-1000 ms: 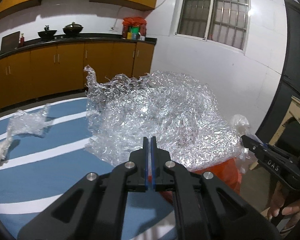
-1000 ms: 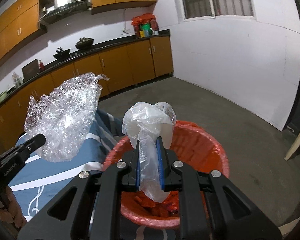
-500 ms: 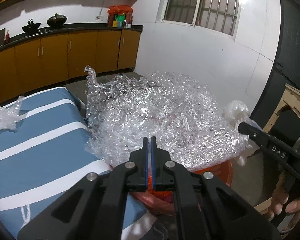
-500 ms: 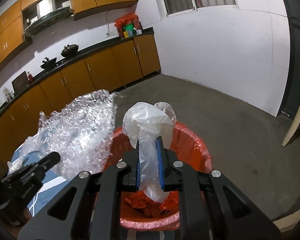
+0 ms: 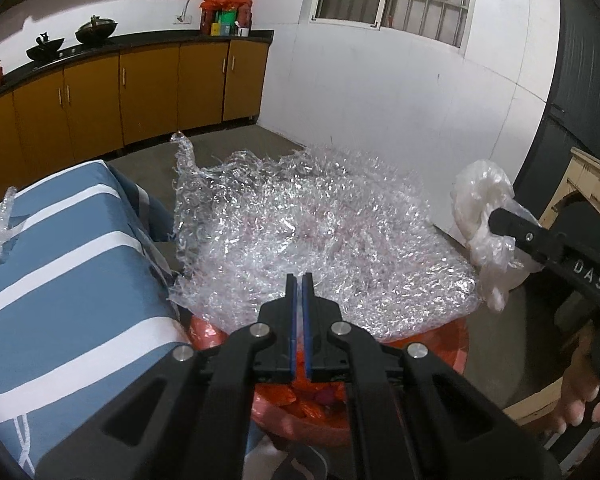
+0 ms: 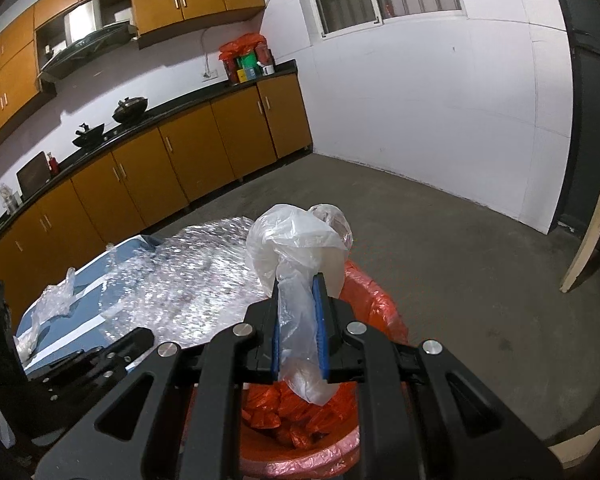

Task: Collect trash
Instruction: 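Carry the bubble wrap and clear bag to the basket and open both grippers, then move both open grippers back over the table toward the remaining bags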

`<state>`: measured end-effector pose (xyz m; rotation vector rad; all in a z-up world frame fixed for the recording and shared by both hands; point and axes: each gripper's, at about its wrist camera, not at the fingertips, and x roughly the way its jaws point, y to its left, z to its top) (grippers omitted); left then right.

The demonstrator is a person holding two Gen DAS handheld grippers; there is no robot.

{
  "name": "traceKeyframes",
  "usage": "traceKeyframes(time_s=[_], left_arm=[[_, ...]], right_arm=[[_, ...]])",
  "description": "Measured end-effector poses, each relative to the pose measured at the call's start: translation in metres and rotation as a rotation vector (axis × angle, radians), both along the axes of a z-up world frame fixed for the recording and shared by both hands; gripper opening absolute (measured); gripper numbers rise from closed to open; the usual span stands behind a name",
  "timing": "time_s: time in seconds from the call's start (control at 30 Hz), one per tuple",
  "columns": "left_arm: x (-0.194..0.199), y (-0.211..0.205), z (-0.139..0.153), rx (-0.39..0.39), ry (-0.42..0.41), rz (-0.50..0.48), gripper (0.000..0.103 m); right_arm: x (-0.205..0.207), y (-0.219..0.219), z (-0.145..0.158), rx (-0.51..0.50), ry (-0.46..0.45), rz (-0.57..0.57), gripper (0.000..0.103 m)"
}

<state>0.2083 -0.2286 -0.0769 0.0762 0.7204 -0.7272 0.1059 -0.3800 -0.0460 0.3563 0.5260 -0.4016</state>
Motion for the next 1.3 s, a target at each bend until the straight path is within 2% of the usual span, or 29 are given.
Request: traceKeyframes(time_s=[0.1, 0.2, 0.27, 0.33, 0.57, 0.63, 0.93, 1.3], left_arm=[[0.003, 0.000, -0.004, 0.001, 0.013, -0.004, 0.008], [0.005, 0.004, -0.008, 0.007, 0.020, 0.006, 0.021], [0.007, 0.011, -0.009, 0.002, 0.027, 0.021, 0.025], [0.011, 0.020, -0.008, -0.004, 0.031, 0.044, 0.030], [0.017, 0.059, -0.002, -0.003, -0.021, 0.145, 0.048], [0.015, 0.067, 0.000, 0.007, -0.041, 0.167, 0.053], [0.019, 0.129, 0.002, 0.060, -0.100, 0.291, 0.067], [0.041, 0.237, -0.004, 0.113, -0.107, 0.533, 0.077]], right_arm=[[0.002, -0.001, -0.003, 0.017, 0.004, 0.015, 0.018], [0.003, -0.002, -0.005, 0.030, 0.014, 0.027, 0.025], [0.003, -0.003, -0.007, 0.039, 0.017, 0.035, 0.035], [0.002, -0.002, -0.008, 0.042, 0.017, 0.035, 0.041], [0.001, -0.001, -0.006, 0.040, 0.024, 0.022, 0.043], [0.001, 0.002, -0.005, 0.025, 0.028, 0.020, 0.049], [0.016, 0.032, 0.001, -0.038, 0.024, 0.074, 0.065], [0.056, 0.093, 0.002, -0.090, 0.015, 0.192, 0.082]])
